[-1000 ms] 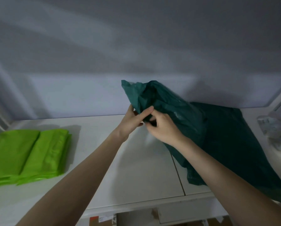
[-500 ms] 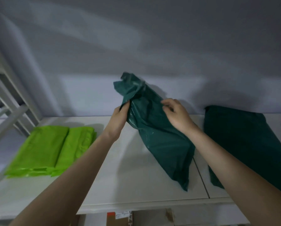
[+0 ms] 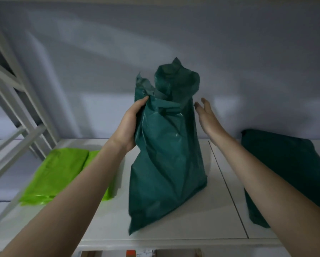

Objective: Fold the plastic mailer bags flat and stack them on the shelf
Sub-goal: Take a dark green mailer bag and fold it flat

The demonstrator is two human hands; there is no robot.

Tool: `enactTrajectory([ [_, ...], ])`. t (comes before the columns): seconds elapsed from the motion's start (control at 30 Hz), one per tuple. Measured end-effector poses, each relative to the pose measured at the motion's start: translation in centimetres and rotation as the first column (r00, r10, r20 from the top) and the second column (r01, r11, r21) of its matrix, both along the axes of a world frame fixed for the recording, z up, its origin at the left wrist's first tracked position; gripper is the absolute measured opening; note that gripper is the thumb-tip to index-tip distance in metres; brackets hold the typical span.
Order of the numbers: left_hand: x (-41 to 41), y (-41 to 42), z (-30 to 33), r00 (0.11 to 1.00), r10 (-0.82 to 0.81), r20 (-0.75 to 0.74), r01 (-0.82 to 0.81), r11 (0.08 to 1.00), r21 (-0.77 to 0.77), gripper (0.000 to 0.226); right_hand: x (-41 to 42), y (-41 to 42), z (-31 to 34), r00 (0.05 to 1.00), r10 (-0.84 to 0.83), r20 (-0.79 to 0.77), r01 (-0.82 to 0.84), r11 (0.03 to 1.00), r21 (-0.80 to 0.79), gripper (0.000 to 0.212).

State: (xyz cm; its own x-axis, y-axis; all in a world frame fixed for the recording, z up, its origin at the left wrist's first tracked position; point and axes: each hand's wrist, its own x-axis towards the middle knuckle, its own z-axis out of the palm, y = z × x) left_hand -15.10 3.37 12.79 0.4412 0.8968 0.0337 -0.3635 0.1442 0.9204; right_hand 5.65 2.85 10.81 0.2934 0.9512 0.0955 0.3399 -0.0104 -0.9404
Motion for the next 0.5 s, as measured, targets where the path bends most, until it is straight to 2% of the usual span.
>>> enactTrajectory([
  [0.1,-0.1,-0.1,0.5,1.000,-0.018,-0.016,0.018,1.000,-0.003,0.034,0.0,0.1,-0.3,0.988,0.117,-0.104,-0.117,0.993,0.007,0.060],
  [0.17,-0.1,-0.1,0.9,0.999,-0.015,-0.030,0.015,1.000,0.003,0.034,-0.1,0.1,-0.3,0.977,0.156,-0.146,-0.149,0.987,0.060,0.047],
  [0.27,-0.3,0.2,1.4,0.993,0.096,-0.071,-0.092,0.994,0.067,0.035,-0.6,-0.4,0.8,0.958,0.090,-0.272,-0.049,0.987,0.155,0.023],
  [0.33,-0.4,0.6,1.3,0.959,0.269,-0.084,-0.256,0.956,0.142,0.031,-0.4,-0.7,1.3,0.973,0.038,-0.228,0.012,0.977,0.211,0.016],
  [0.4,-0.7,1.0,1.0,0.907,0.418,-0.055,-0.401,0.896,0.189,0.029,0.1,-1.1,1.5,0.989,-0.014,-0.149,0.051,0.967,0.250,0.022],
  [0.5,-1.3,1.7,0.3,0.853,0.519,-0.051,-0.502,0.843,0.191,0.038,1.4,-1.4,1.4,0.991,-0.116,-0.071,0.132,0.944,0.303,0.029],
])
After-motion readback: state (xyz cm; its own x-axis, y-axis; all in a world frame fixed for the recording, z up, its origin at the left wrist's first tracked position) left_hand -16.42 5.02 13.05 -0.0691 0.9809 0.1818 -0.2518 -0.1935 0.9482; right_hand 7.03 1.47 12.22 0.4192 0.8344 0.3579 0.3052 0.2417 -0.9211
